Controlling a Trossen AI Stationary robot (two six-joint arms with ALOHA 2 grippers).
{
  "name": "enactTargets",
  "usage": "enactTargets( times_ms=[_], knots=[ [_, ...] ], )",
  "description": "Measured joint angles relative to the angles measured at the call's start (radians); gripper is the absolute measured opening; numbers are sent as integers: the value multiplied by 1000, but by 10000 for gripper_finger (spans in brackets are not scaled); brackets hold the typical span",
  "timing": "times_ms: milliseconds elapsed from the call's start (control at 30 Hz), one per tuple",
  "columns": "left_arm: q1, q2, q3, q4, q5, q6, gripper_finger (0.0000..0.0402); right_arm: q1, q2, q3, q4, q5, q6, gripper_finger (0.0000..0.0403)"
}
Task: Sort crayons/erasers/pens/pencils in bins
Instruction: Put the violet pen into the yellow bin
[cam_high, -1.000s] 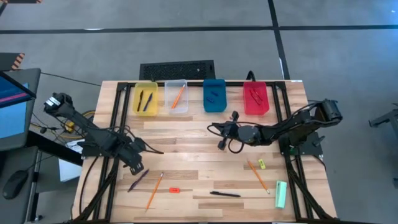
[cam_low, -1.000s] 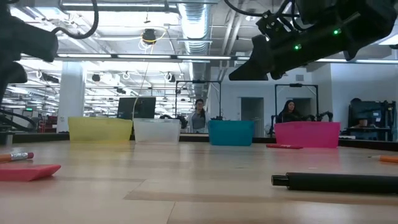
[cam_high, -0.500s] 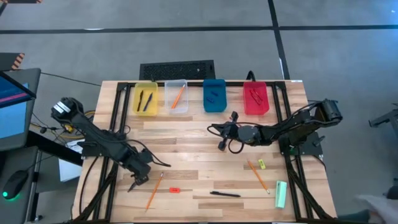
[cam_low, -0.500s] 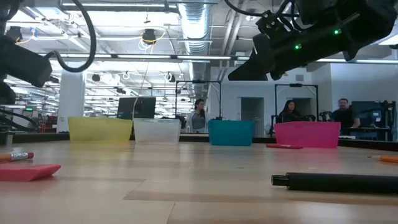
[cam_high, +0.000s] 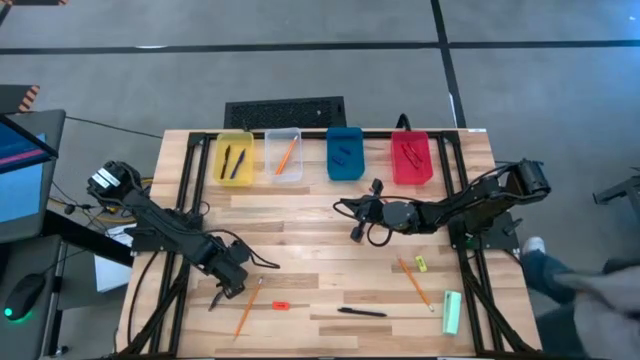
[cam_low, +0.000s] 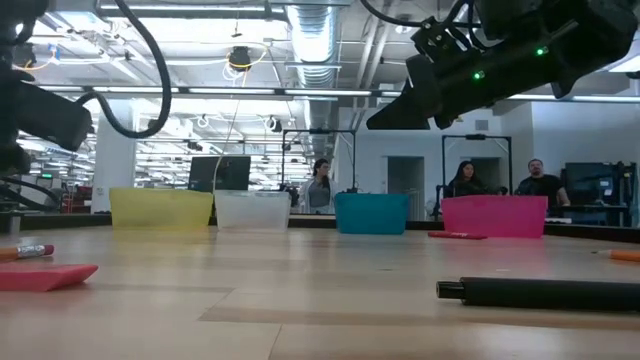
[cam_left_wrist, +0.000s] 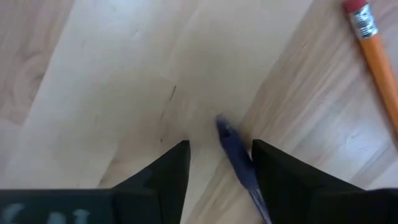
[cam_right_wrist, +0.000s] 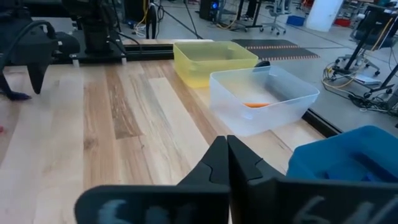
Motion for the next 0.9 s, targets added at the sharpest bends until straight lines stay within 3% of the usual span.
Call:
enactTargets(
  times_ms=[200, 567, 900],
  knots=[
    [0, 3, 10, -30, -3, 29, 128, 0, 0, 0, -1, 0, 0, 6],
    [1, 2, 33, -66, -9, 111, 20, 0, 0, 0, -1, -25, 0, 4],
    [71, -72, 59, -136, -51, 196, 29, 0, 0, 0, -1, -25, 0, 3]
  ],
)
